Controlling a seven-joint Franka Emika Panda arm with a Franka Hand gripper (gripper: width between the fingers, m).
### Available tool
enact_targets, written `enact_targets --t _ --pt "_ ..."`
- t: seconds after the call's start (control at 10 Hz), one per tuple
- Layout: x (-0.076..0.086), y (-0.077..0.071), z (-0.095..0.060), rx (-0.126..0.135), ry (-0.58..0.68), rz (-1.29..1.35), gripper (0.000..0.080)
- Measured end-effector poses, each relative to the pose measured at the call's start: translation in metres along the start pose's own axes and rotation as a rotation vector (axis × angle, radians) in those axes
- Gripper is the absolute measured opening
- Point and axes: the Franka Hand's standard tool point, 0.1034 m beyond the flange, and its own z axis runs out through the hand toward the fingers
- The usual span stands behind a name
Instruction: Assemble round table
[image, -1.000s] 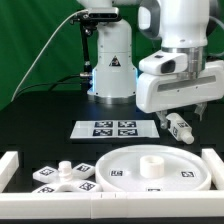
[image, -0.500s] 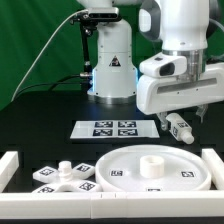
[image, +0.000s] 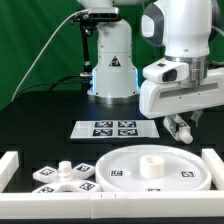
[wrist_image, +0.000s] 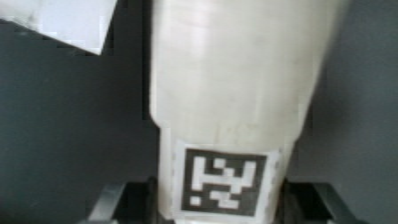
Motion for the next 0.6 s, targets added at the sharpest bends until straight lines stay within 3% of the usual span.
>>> enact_targets --t 0.3,0.6 --pt "0.001 -0.001 -0.002 -0.003 -0.005 -0.035 0.0307" --pt "0.018 0.000 -0.027 -0.021 -0.009 -0.294 0.0307"
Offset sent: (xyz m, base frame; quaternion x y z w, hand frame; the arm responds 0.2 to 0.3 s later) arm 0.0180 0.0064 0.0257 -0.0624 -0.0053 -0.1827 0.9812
